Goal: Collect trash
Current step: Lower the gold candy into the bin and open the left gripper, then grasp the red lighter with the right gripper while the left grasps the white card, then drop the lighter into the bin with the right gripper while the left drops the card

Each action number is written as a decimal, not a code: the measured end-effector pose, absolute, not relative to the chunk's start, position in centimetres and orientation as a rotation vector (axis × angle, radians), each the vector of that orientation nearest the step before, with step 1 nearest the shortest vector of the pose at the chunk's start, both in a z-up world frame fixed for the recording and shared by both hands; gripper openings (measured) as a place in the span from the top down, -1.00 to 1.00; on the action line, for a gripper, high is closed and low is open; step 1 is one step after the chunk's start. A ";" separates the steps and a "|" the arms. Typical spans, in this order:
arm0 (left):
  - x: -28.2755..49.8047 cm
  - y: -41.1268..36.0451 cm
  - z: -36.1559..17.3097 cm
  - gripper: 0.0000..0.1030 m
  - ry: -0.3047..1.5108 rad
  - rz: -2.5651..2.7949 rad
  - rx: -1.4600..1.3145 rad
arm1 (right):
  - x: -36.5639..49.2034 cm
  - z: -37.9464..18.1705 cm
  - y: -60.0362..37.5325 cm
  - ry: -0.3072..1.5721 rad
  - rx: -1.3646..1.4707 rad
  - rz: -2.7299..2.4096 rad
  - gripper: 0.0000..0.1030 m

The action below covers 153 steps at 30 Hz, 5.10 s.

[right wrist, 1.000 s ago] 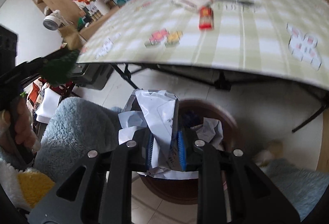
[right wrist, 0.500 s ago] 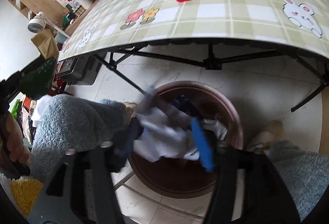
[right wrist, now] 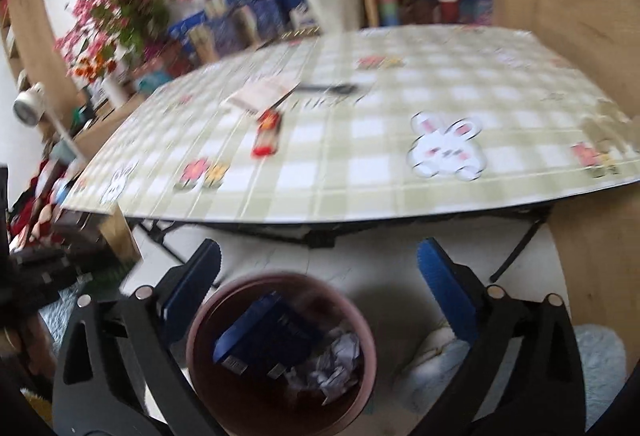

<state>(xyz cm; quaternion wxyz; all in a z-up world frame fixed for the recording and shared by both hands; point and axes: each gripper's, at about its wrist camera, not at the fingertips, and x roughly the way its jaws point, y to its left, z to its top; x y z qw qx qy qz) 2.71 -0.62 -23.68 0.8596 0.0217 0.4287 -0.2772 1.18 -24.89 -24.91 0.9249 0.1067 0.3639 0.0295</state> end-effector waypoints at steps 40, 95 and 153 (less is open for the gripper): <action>2.9 0.1 -27.0 -0.47 0.980 -0.511 0.020 | 1.0 -26.5 -24.2 0.795 0.179 0.017 -0.89; 23.4 0.9 -24.2 0.12 0.959 -0.496 -0.397 | 18.0 -26.1 -19.9 0.805 0.100 0.231 0.50; 8.7 0.2 -18.4 0.79 0.934 -0.812 -0.065 | 8.9 -21.0 -25.4 0.711 0.247 0.264 0.49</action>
